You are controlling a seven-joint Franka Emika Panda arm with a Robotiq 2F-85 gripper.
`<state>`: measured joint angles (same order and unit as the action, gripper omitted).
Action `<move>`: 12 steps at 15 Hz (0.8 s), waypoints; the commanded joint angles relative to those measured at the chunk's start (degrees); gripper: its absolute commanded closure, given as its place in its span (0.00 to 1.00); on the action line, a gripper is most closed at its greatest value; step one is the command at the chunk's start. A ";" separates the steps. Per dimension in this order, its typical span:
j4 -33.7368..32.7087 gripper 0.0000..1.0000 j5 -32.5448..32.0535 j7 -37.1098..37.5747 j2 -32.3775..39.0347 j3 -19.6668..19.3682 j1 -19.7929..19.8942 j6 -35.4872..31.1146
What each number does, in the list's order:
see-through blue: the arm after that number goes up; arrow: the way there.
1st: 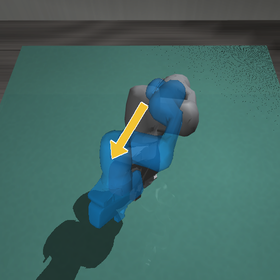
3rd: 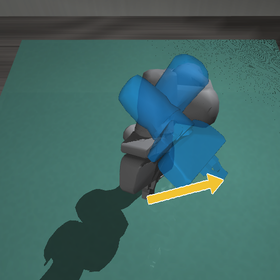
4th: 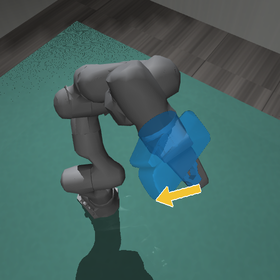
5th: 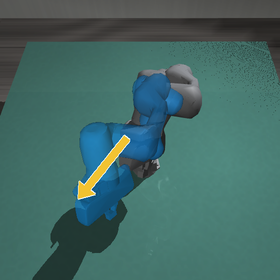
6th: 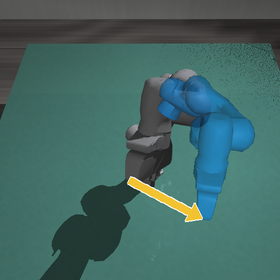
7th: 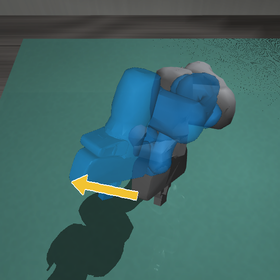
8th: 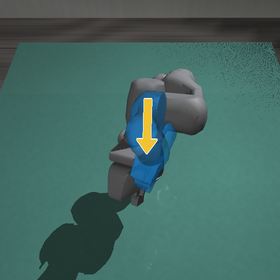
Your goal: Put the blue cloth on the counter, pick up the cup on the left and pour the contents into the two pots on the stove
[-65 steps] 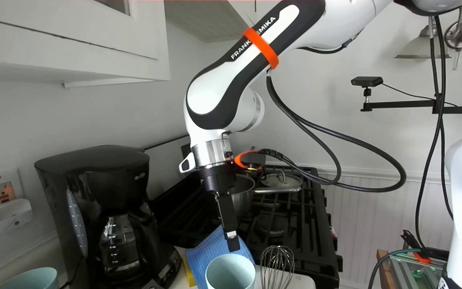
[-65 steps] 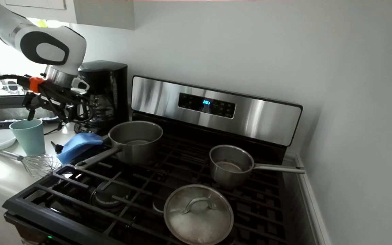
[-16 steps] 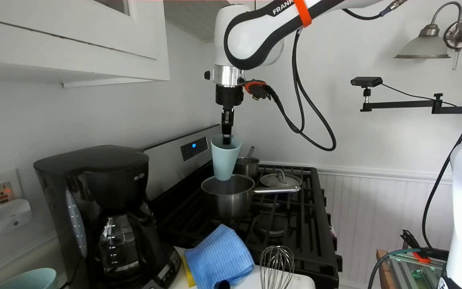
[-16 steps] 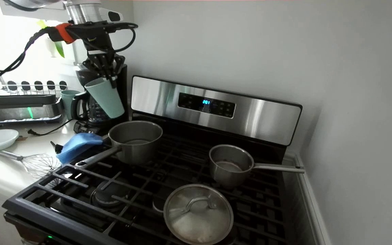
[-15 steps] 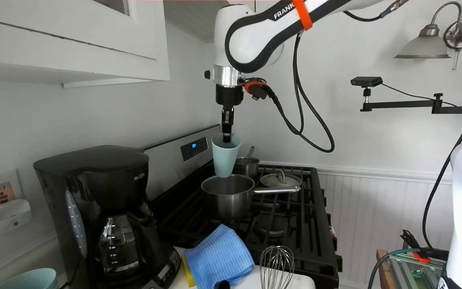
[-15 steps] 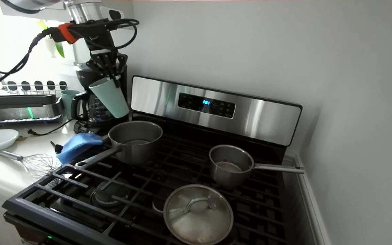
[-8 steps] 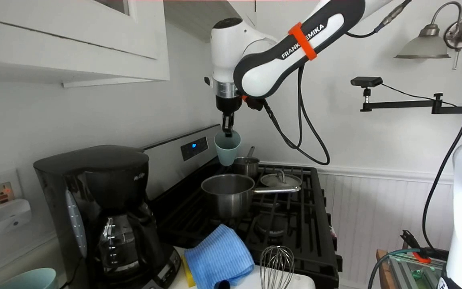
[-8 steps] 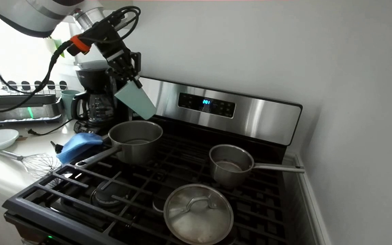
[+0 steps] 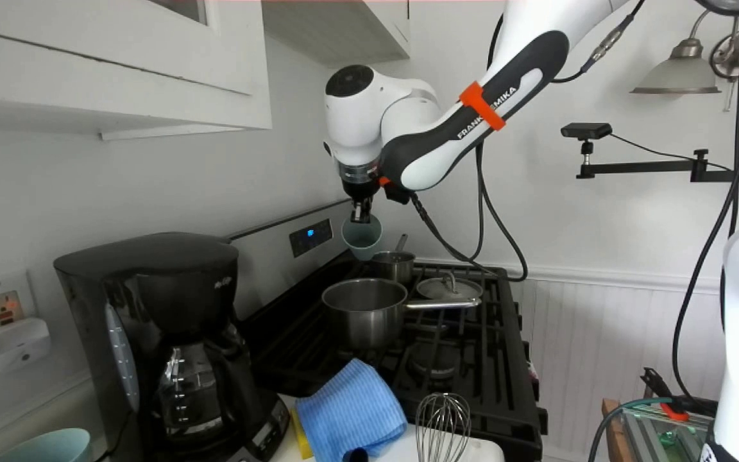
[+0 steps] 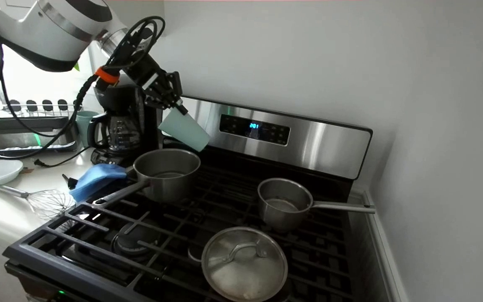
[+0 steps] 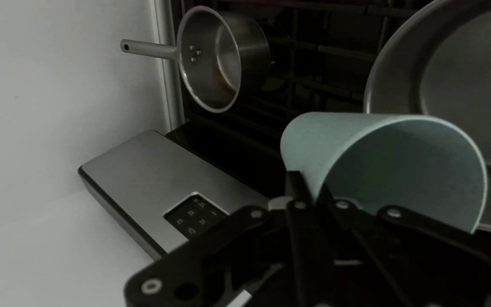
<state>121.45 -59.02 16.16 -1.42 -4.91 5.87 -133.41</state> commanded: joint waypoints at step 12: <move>2.67 0.99 -22.49 23.75 0.20 1.07 -1.64 0.64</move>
<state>123.26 -76.41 34.97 -0.33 -4.11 4.67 -133.39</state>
